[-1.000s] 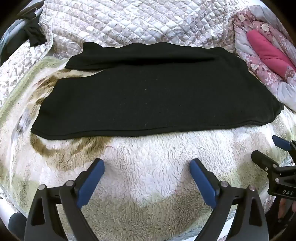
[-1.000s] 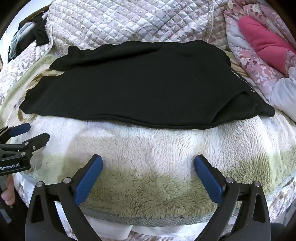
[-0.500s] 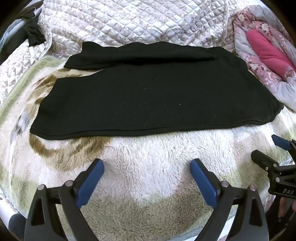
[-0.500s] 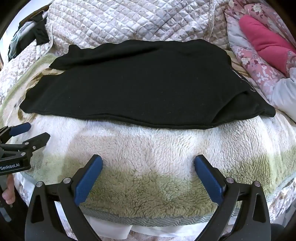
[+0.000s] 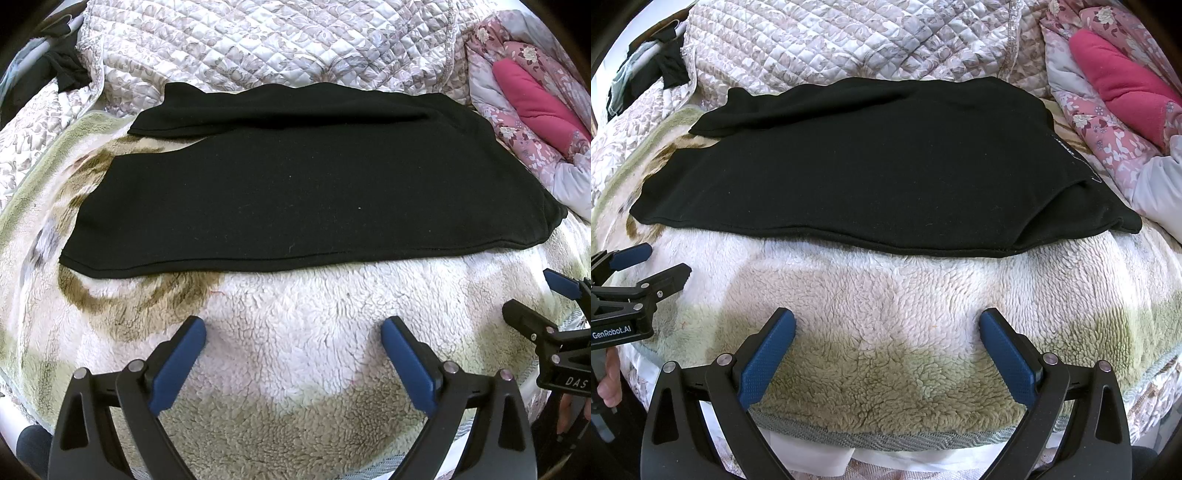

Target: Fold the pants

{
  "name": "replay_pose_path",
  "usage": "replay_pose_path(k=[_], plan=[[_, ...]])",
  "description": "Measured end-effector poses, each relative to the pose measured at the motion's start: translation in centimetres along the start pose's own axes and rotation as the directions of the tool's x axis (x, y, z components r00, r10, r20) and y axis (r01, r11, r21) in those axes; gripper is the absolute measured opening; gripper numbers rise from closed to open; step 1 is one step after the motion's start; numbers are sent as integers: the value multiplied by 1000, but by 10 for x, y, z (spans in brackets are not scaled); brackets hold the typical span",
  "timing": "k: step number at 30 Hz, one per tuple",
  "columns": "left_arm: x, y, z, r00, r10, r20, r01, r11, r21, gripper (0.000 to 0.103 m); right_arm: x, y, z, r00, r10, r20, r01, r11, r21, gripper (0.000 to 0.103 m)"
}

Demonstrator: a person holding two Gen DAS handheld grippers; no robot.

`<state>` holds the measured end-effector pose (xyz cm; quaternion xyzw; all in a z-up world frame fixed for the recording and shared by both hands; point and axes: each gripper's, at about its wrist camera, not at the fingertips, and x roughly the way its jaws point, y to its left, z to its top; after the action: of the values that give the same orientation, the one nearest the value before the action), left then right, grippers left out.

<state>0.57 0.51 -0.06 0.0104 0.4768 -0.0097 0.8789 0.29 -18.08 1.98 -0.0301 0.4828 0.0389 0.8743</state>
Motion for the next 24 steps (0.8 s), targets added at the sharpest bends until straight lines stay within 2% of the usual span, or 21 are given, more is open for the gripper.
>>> replay_pose_path(k=[24], plan=[[2,0,-2,1000,5,5,-5,1000,5,98,4,1,-2,1000,-1,-11,1,1000,-4,100]])
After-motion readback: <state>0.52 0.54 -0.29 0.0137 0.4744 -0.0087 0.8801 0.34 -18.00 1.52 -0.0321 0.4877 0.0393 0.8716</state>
